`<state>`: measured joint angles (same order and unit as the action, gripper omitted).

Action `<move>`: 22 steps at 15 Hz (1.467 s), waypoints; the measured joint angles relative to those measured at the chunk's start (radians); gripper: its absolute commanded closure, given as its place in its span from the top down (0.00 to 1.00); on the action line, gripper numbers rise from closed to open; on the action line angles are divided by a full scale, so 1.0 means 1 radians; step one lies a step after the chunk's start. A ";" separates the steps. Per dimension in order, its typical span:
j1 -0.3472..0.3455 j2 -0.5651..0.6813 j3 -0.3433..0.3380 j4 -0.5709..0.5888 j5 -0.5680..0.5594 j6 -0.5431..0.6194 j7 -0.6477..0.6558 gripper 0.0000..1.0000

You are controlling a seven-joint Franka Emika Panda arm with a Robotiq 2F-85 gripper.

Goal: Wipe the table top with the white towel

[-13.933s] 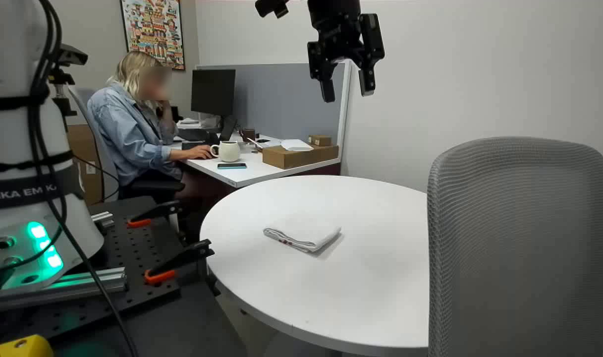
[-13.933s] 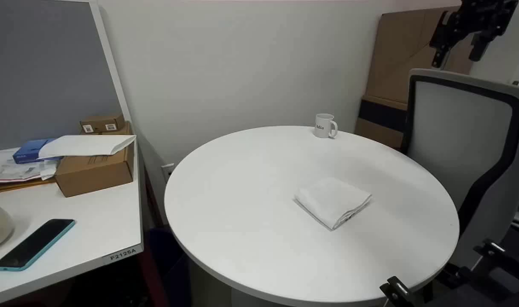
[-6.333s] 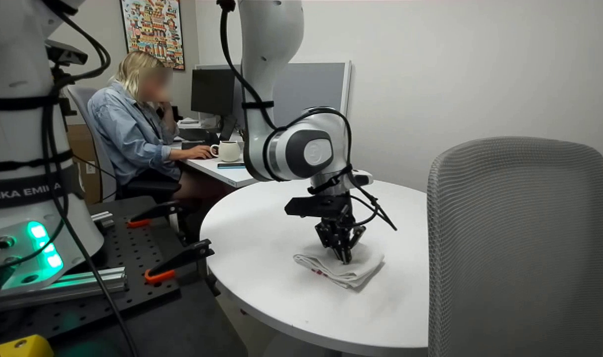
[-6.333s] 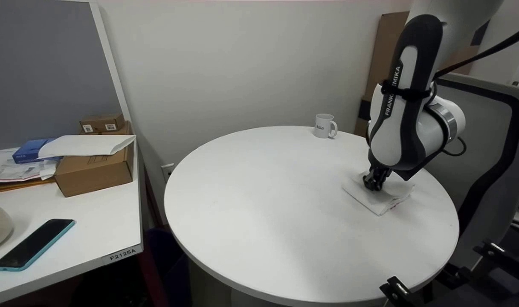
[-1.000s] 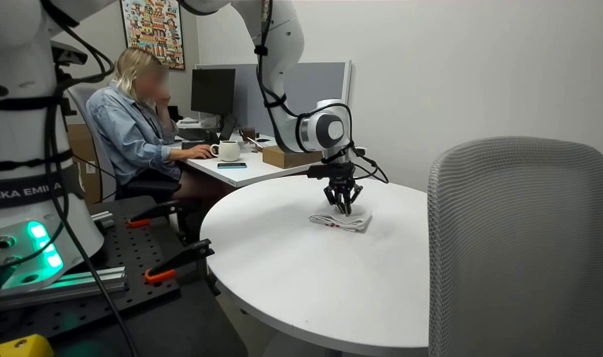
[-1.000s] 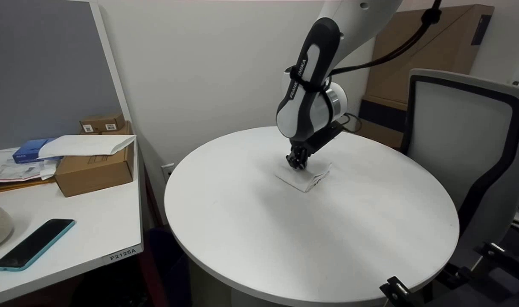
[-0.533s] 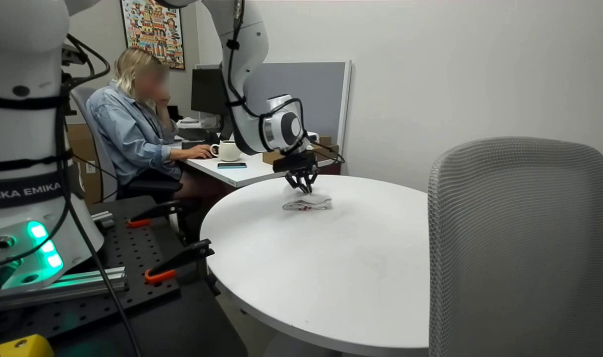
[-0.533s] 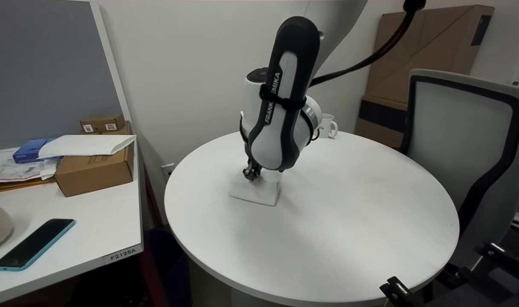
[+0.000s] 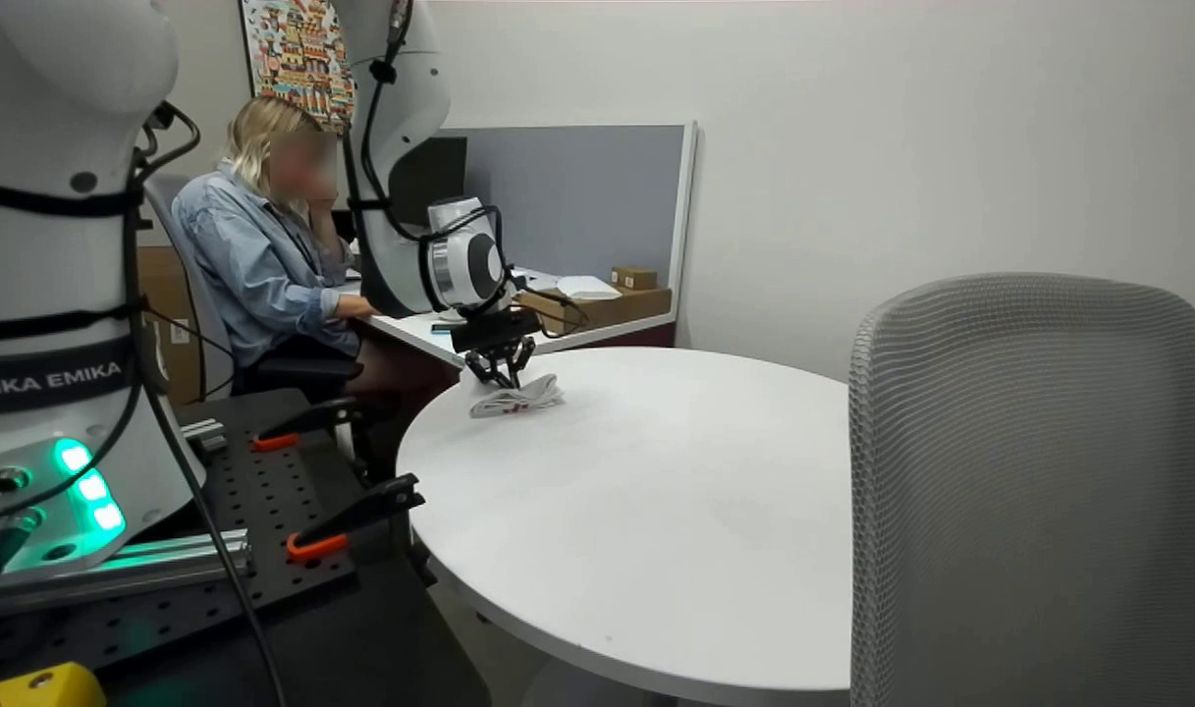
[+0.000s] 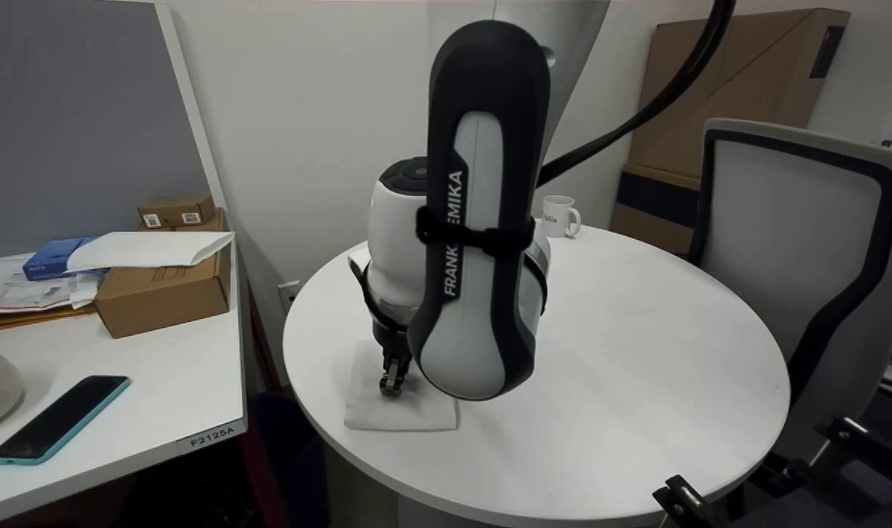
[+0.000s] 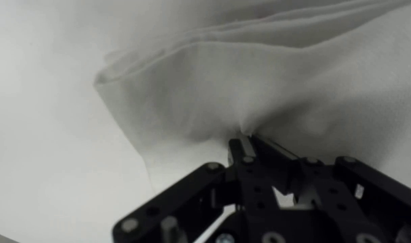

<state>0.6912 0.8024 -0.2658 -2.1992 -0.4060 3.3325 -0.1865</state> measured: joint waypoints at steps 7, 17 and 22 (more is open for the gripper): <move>0.016 -0.049 -0.148 -0.190 0.124 0.003 -0.032 0.04; -0.269 -0.047 -0.272 -0.323 0.218 0.003 -0.034 0.04; -0.393 -0.049 -0.225 -0.261 0.303 -0.044 0.008 0.03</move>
<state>0.2980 0.7535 -0.4912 -2.4600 -0.1032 3.2881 -0.1785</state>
